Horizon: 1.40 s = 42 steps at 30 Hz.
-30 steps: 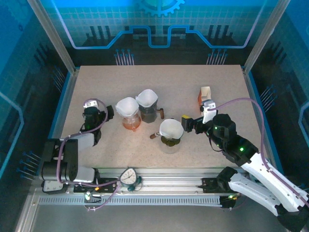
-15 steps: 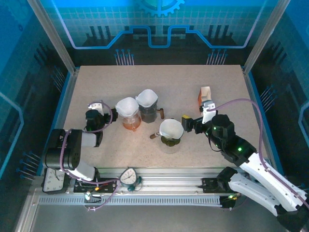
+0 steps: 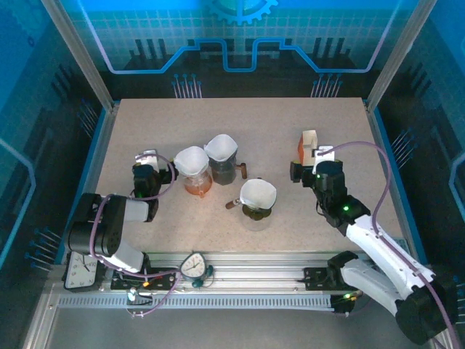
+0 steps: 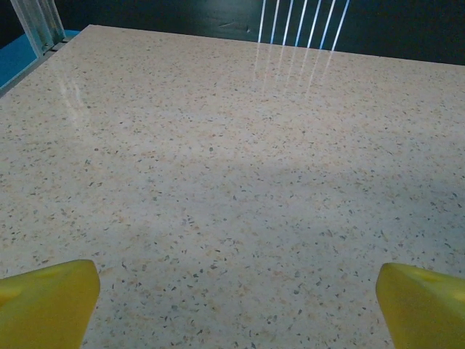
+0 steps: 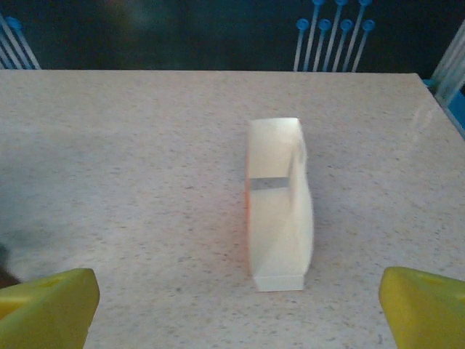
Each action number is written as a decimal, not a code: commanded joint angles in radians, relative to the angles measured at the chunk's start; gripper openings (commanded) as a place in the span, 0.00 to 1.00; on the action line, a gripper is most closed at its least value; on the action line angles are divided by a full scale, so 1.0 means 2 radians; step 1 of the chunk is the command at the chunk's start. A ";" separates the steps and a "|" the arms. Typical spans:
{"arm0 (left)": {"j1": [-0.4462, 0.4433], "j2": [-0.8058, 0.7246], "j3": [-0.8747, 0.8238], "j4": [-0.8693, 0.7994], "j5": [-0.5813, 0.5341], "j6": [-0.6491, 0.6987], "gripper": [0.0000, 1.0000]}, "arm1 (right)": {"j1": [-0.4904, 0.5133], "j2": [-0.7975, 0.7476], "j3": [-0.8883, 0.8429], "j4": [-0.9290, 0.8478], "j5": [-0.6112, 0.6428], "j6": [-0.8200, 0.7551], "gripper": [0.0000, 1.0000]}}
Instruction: Place the coffee filter in the dripper
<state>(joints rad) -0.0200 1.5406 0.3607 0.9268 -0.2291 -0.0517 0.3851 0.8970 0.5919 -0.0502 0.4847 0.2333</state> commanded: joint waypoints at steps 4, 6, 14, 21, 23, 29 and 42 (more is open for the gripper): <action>-0.001 0.004 -0.003 0.023 -0.012 0.006 0.99 | -0.054 0.050 -0.040 0.141 -0.030 -0.052 1.00; -0.001 0.004 -0.003 0.023 -0.012 0.006 0.99 | -0.061 0.073 -0.049 0.176 -0.034 -0.072 1.00; -0.001 0.005 -0.002 0.021 -0.014 0.006 0.99 | -0.089 0.183 -0.094 0.334 -0.039 -0.114 1.00; -0.001 0.005 -0.002 0.020 -0.014 0.007 0.99 | -0.095 0.297 -0.086 0.445 -0.065 -0.160 1.00; -0.001 0.005 -0.001 0.019 -0.014 0.007 0.99 | -0.109 0.293 -0.074 0.407 -0.088 -0.143 1.00; -0.001 0.006 -0.001 0.019 -0.014 0.007 0.99 | -0.156 0.306 -0.083 0.422 -0.176 -0.113 1.00; -0.001 0.005 -0.001 0.019 -0.014 0.007 0.99 | -0.149 0.318 -0.114 0.496 -0.103 -0.097 1.00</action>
<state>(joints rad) -0.0200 1.5414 0.3607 0.9268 -0.2436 -0.0494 0.0845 1.5303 0.3801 0.8665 0.2272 0.0154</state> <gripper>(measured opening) 0.990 0.997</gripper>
